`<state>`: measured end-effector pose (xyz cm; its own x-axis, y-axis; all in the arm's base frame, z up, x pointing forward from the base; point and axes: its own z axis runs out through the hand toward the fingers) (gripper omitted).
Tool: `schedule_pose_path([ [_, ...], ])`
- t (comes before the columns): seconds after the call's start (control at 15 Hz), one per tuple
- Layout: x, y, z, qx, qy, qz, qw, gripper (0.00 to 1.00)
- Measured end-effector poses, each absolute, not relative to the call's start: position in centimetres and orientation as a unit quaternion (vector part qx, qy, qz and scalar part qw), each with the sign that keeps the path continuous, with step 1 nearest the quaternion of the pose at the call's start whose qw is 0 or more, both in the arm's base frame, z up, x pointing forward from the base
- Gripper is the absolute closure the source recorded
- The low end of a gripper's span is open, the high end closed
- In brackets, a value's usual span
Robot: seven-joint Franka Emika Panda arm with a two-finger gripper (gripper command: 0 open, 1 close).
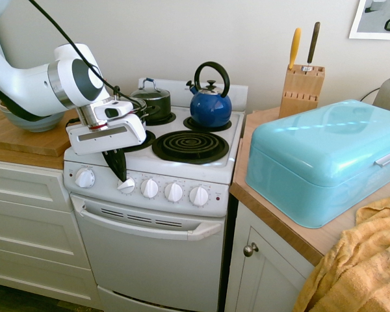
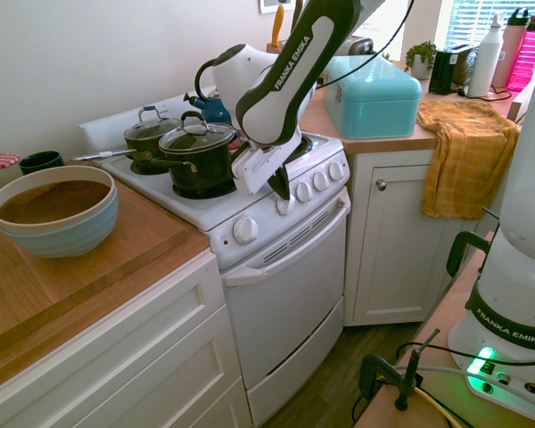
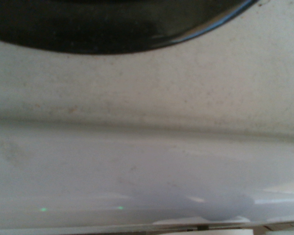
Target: Turn off the stove
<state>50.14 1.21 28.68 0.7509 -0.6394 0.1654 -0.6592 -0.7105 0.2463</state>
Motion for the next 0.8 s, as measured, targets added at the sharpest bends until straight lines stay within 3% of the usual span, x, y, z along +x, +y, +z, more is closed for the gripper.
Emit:
schedule_pose_path([
  [0.8, 50.0, -0.6, 27.4, 0.916, -0.376, 0.021, 0.139, 1.00],
])
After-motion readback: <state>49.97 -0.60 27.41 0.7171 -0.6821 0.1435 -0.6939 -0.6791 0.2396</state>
